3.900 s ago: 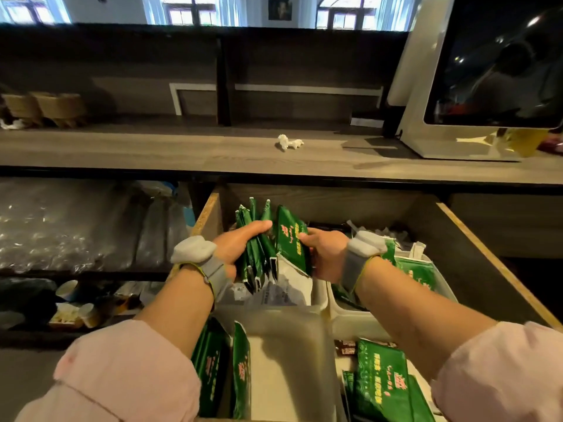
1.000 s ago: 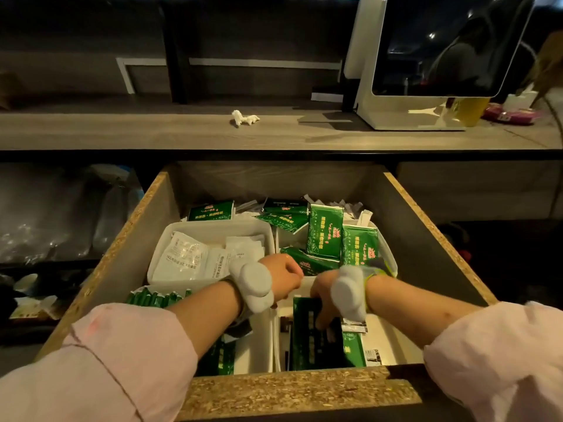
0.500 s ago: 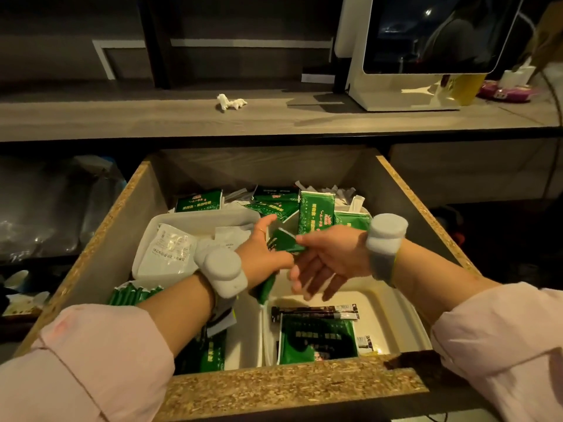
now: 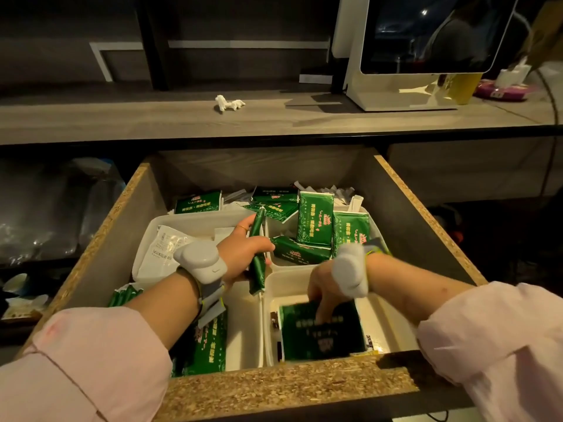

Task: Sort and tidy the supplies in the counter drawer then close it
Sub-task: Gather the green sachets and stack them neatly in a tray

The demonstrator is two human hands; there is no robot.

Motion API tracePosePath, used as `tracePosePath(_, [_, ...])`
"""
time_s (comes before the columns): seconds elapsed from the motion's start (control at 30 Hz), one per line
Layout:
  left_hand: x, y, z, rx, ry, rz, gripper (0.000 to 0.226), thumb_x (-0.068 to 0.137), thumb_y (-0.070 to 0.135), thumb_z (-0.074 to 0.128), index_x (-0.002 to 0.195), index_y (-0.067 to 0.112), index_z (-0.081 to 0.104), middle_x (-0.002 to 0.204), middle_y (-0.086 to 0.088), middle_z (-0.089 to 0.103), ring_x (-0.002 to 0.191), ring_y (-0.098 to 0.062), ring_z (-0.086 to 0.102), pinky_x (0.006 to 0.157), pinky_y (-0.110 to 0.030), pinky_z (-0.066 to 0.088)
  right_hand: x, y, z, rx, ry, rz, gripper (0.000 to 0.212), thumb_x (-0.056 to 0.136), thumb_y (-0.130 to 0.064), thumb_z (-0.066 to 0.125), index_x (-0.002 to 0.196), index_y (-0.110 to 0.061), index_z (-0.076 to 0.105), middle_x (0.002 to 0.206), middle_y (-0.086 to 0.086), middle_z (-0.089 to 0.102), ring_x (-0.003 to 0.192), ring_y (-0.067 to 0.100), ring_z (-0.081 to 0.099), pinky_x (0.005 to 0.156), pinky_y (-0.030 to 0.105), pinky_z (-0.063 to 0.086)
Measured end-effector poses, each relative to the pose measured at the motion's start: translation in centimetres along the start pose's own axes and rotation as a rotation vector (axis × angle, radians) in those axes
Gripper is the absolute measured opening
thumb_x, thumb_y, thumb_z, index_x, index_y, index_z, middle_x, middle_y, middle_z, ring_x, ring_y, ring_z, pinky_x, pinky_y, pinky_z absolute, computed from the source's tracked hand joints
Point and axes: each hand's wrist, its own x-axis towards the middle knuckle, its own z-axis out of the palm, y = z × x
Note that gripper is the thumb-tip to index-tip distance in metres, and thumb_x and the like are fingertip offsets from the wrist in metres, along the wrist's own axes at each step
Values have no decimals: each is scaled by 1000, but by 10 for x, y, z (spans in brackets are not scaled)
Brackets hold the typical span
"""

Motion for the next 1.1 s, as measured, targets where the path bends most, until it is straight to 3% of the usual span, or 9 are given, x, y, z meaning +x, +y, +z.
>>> tracePosePath(0.07, [4, 2, -5, -99, 38, 40, 62, 90, 7, 55, 138, 38, 32, 88, -7, 58, 77, -21, 60, 67, -35, 54, -26, 4, -17, 302, 210, 17, 34, 91, -36, 58, 120, -16, 61, 99, -1, 60, 85, 18, 54, 67, 24, 45])
tracePosePath(0.17, [11, 4, -10, -288, 85, 15, 32, 91, 17, 58, 113, 35, 46, 89, -6, 60, 78, -22, 61, 76, -42, 54, -31, 26, -25, 968, 515, 36, 28, 93, -25, 59, 121, -25, 57, 104, 7, 63, 92, 25, 62, 82, 37, 53])
tracePosePath(0.27, [12, 1, -7, -379, -5, -38, 42, 78, 51, 65, 106, 20, 60, 94, -4, 69, 84, -26, 67, 77, -46, 56, -22, 12, -28, 1580, 459, -114, 15, 94, -12, 55, 109, -9, 59, 101, 16, 61, 93, 32, 62, 91, 55, 51])
tracePosePath(0.4, [3, 3, 2, -396, -182, -71, 81, 58, 43, 84, 121, -1, 58, 115, -27, 62, 105, -40, 62, 94, -57, 50, -1, -25, -24, 1196, 410, -84, 29, 95, -27, 54, 113, -5, 63, 108, 16, 69, 84, 24, 66, 70, 30, 57])
tracePosePath(0.5, [5, 4, -4, -427, -15, -97, 36, 76, 10, 59, 107, -9, 57, 98, -26, 61, 83, -34, 64, 83, -49, 55, 8, -22, -32, 540, 636, -1, 39, 92, -43, 54, 102, -8, 68, 95, 13, 71, 76, 23, 65, 65, 25, 54])
tracePosePath(0.57, [10, 1, -9, -451, 67, -110, 36, 84, -3, 40, 117, -13, 52, 102, -25, 62, 85, -33, 67, 75, -45, 56, 14, -7, -38, 328, 724, 94, 38, 88, -48, 56, 101, -14, 69, 99, 9, 71, 87, 26, 66, 73, 31, 52])
tracePosePath(0.7, [14, 0, -13, -453, 145, -128, 44, 85, -6, 41, 129, -7, 44, 103, -25, 60, 81, -32, 68, 67, -43, 58, 27, 6, -37, 83, 531, 224, 34, 84, -41, 62, 105, -15, 68, 87, 7, 66, 77, 28, 61, 64, 28, 49])
tracePosePath(0.87, [21, -5, -15, -383, 210, -139, 37, 89, 10, 54, 123, -3, 51, 85, -17, 58, 71, -28, 63, 66, -40, 56, 21, 2, -44, 110, 695, 216, 27, 86, -38, 57, 99, -18, 69, 85, 4, 67, 77, 26, 63, 67, 31, 56])
tracePosePath(1.1, [24, -6, -16, -476, 75, -136, 97, 41, 56, 87, 123, 15, 56, 116, -21, 67, 98, -41, 69, 82, -64, 52, 4, -56, -37, 681, 733, -165, 16, 88, -30, 61, 90, -15, 55, 95, 10, 65, 94, 29, 66, 82, 41, 54])
